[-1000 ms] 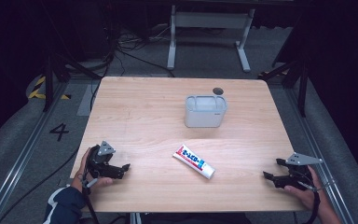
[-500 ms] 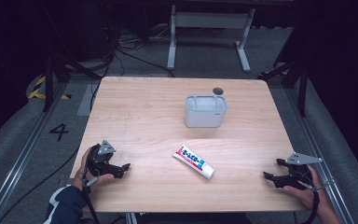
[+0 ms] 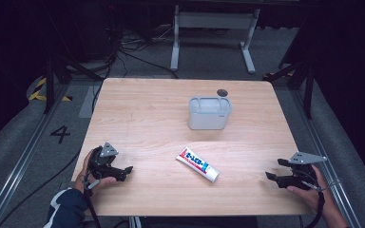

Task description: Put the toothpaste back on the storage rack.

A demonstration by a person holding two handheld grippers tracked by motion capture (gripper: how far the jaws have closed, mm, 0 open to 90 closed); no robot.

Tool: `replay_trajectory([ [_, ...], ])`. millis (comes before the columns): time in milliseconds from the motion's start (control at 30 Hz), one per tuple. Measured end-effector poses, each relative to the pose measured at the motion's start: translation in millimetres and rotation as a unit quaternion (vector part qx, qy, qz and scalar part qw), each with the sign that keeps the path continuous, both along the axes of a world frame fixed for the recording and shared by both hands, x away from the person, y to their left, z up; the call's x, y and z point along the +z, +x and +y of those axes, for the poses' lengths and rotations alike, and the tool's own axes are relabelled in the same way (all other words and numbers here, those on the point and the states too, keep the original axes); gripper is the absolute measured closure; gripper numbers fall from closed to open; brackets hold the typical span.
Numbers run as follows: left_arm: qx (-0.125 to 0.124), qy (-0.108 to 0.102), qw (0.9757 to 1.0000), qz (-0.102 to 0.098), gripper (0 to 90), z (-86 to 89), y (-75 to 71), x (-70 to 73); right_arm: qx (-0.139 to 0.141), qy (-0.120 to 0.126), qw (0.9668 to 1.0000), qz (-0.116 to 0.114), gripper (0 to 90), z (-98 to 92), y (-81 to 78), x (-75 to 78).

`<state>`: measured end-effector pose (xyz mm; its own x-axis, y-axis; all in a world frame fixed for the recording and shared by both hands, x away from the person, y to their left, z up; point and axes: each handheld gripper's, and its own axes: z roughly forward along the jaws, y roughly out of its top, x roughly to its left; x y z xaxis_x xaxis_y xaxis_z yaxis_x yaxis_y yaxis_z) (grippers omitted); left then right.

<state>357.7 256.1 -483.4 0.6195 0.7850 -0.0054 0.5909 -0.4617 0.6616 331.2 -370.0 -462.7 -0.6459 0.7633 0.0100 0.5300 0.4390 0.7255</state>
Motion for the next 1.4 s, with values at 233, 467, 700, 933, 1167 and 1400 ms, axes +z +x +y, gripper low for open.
replay_trajectory([
  [233,0.002,-0.001,1.0,0.0,0.5,-0.1,-0.8,-0.1,0.023,-0.004,0.9997,-0.005,25.0,15.2,3.9,10.7],
  [467,0.002,-0.002,1.0,0.001,0.5,0.0,-0.9,-0.2,0.053,-0.008,0.9985,-0.008,25.6,34.5,9.2,20.5],
  [700,0.002,-0.002,1.0,0.0,0.6,0.3,-1.5,-0.1,0.072,-0.012,0.9972,-0.017,25.8,51.5,16.9,31.0],
  [933,0.002,-0.002,1.0,0.0,0.6,0.4,-1.5,-0.1,0.088,-0.024,0.9956,-0.023,27.1,71.3,22.7,39.9],
  [1167,0.002,-0.002,1.0,0.0,0.6,0.4,-1.5,-0.1,0.108,-0.032,0.9932,-0.031,27.3,92.0,28.0,48.6],
  [1400,0.002,-0.002,1.0,0.0,0.6,0.4,-1.5,0.0,0.126,-0.039,0.9909,-0.031,27.2,114.8,34.3,52.6],
])
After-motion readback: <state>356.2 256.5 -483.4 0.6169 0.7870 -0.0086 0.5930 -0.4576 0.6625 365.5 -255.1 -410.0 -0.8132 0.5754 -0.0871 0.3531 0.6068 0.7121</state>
